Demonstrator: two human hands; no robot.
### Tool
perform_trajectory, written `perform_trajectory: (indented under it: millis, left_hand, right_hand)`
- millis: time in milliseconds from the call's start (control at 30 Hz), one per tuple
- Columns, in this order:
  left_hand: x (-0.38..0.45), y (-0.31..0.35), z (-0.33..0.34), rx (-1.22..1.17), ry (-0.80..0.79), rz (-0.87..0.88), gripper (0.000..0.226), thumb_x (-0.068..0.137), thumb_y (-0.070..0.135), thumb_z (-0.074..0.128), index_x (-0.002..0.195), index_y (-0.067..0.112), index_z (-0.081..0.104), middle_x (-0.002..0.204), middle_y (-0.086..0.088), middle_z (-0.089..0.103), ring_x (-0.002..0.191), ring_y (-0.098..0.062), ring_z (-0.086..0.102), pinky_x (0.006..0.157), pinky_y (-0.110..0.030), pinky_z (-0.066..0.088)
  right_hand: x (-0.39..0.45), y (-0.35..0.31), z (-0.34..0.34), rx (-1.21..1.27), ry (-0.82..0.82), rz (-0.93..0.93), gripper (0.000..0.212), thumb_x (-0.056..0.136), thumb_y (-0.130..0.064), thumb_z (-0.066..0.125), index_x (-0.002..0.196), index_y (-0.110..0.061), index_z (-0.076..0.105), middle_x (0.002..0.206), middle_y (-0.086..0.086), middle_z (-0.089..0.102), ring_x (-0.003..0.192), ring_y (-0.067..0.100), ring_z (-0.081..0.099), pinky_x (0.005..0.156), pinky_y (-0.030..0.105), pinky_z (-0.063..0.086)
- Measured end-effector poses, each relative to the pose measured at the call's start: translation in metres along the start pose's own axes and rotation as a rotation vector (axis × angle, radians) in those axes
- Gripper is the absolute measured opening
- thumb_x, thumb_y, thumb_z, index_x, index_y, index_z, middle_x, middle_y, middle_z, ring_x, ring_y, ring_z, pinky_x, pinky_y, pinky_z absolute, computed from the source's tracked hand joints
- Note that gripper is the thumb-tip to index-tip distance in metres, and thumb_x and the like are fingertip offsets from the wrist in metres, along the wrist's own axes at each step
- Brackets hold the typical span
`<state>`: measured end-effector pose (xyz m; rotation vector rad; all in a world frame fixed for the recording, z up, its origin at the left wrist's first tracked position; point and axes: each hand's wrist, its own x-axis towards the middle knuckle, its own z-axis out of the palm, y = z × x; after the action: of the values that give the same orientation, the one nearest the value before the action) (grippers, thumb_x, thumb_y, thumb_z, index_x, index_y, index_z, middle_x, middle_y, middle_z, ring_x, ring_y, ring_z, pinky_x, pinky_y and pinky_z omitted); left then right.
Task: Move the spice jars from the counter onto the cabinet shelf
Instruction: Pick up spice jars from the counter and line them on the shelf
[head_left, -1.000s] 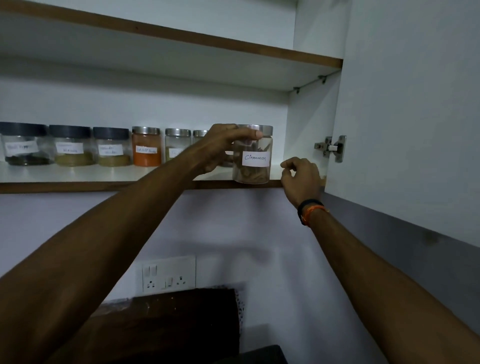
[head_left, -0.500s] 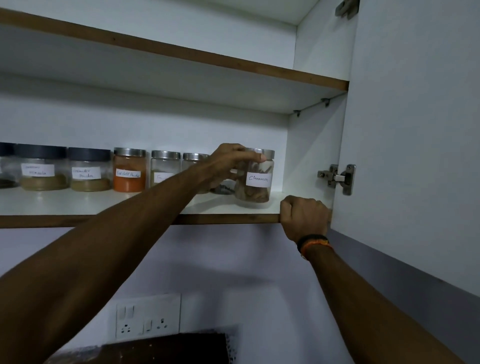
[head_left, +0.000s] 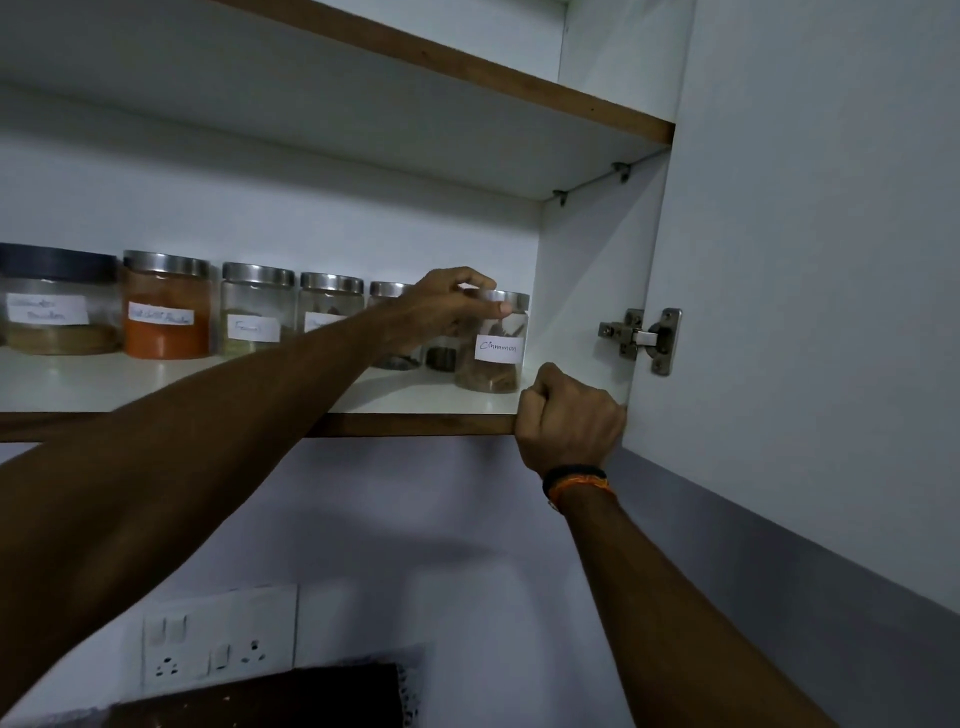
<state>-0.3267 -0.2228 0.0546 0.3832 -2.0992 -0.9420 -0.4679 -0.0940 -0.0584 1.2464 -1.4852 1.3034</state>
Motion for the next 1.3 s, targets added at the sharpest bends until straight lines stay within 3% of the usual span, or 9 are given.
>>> perform_trajectory:
  millis: [100,233,300,400,533,700,833,1100,1300]
  left_hand:
    - [0.008,0.005,-0.002,0.172,-0.020,0.109,0.037,0.086,0.020,0.076,0.120,0.006,0.067,0.120,-0.009,0.068,0.114,-0.027,0.064,0.097,-0.051,0.055]
    - [0.019,0.012,0.000,0.420,0.002,0.199,0.040,0.084,0.024,0.079,0.121,0.010,0.072,0.114,0.004,0.067,0.112,-0.017,0.060,0.099,-0.039,0.052]
    - [0.024,0.013,0.001,0.534,0.029,0.247,0.042,0.084,0.027,0.079,0.122,0.014,0.072,0.107,0.012,0.060,0.110,-0.015,0.057,0.092,-0.030,0.050]
    - [0.033,0.010,0.002,0.678,0.011,0.288,0.042,0.086,0.032,0.076,0.124,0.014,0.071,0.113,0.001,0.068,0.106,-0.016,0.057,0.078,-0.023,0.044]
    - [0.044,0.009,0.007,0.800,0.012,0.300,0.042,0.088,0.034,0.074,0.121,0.009,0.072,0.118,-0.009,0.073,0.104,-0.023,0.063,0.077,-0.025,0.040]
    - [0.055,0.006,0.010,0.913,0.002,0.275,0.047,0.090,0.038,0.071,0.125,0.006,0.069,0.122,-0.011,0.072,0.105,-0.026,0.066,0.083,-0.029,0.045]
    - [0.061,0.002,0.014,0.964,0.020,0.275,0.049,0.091,0.040,0.070,0.128,0.007,0.068,0.122,-0.011,0.071,0.104,-0.026,0.067,0.082,-0.027,0.044]
    - [0.072,-0.001,0.021,1.049,0.043,0.212,0.050,0.092,0.040,0.069,0.129,0.007,0.067,0.123,-0.011,0.071,0.107,-0.028,0.065,0.093,-0.039,0.050]
    - [0.076,-0.004,0.024,1.082,0.058,0.176,0.047,0.090,0.041,0.070,0.127,0.012,0.069,0.123,-0.010,0.072,0.108,-0.028,0.064,0.095,-0.044,0.053]
  right_hand:
    - [0.000,0.000,0.002,-0.016,0.018,-0.002,0.029,0.076,-0.031,0.035,0.056,-0.014,0.048,0.044,-0.002,0.042,0.037,0.020,0.037,0.054,0.021,0.019]
    - [0.000,0.002,0.004,-0.004,0.049,-0.007,0.029,0.077,-0.031,0.036,0.056,-0.015,0.049,0.044,-0.003,0.041,0.038,0.018,0.035,0.056,0.021,0.018]
    - [0.000,0.001,0.004,0.006,0.065,-0.014,0.028,0.077,-0.030,0.036,0.056,-0.015,0.048,0.044,-0.003,0.040,0.038,0.018,0.035,0.056,0.021,0.017]
    - [0.000,0.002,0.006,0.004,0.079,-0.017,0.028,0.077,-0.030,0.037,0.056,-0.015,0.049,0.044,-0.004,0.041,0.038,0.018,0.035,0.056,0.021,0.018]
    - [0.000,0.003,0.008,0.014,0.088,-0.023,0.028,0.077,-0.030,0.037,0.056,-0.016,0.050,0.044,-0.004,0.041,0.039,0.016,0.035,0.056,0.021,0.019]
    - [0.000,0.005,0.010,0.028,0.093,-0.027,0.030,0.078,-0.031,0.037,0.056,-0.015,0.050,0.044,-0.003,0.044,0.039,0.018,0.037,0.055,0.021,0.024]
    - [0.000,0.005,0.010,0.015,0.100,-0.026,0.028,0.077,-0.031,0.037,0.056,-0.017,0.049,0.044,-0.004,0.042,0.039,0.017,0.036,0.056,0.021,0.020]
    - [0.000,0.005,0.010,0.025,0.117,-0.045,0.028,0.078,-0.031,0.036,0.057,-0.018,0.049,0.046,-0.008,0.036,0.040,0.013,0.031,0.057,0.016,0.011]
    - [0.000,0.005,0.011,0.028,0.114,-0.036,0.027,0.078,-0.031,0.037,0.056,-0.018,0.047,0.045,-0.008,0.036,0.039,0.015,0.033,0.056,0.021,0.020]
